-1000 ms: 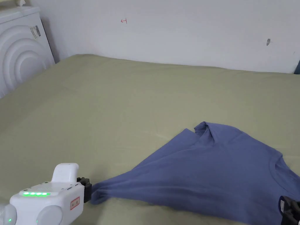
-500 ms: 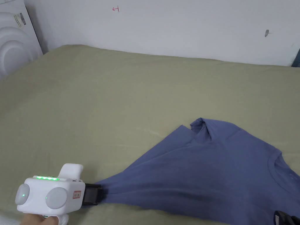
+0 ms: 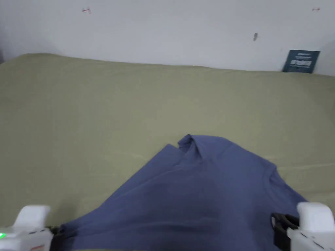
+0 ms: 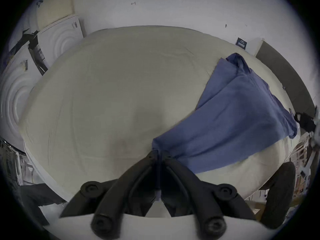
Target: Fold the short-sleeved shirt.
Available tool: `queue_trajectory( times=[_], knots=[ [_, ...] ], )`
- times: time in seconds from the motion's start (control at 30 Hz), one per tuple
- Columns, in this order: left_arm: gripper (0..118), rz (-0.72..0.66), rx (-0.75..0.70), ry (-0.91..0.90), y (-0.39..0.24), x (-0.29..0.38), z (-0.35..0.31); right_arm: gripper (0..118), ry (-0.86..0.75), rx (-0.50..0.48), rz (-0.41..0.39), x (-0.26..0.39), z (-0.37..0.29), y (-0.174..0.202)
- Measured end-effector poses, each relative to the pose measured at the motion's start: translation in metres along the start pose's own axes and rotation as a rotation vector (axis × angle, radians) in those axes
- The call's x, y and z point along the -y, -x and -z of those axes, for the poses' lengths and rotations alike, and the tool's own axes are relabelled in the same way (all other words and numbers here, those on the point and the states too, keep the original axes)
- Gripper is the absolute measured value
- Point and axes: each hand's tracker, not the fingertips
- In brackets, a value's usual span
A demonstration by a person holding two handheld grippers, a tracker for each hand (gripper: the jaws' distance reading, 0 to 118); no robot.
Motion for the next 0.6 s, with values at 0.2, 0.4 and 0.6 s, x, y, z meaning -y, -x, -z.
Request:
queue_trajectory(
  times=[0.2, 0.4, 0.6],
  knots=[
    [2, -0.057, 0.018, -0.022, 0.004, -0.002, 0.005, 2, 0.025, 0.016, -0.025, -0.075, 0.089, -0.032],
    [2, -0.074, 0.017, -0.028, -0.001, -0.004, 0.004, 2, 0.126, -0.001, -0.055, -0.140, 0.186, -0.046],
    [2, -0.078, 0.016, -0.024, 0.001, -0.003, 0.004, 2, 0.178, -0.086, -0.045, -0.172, 0.237, -0.035]
  ],
)
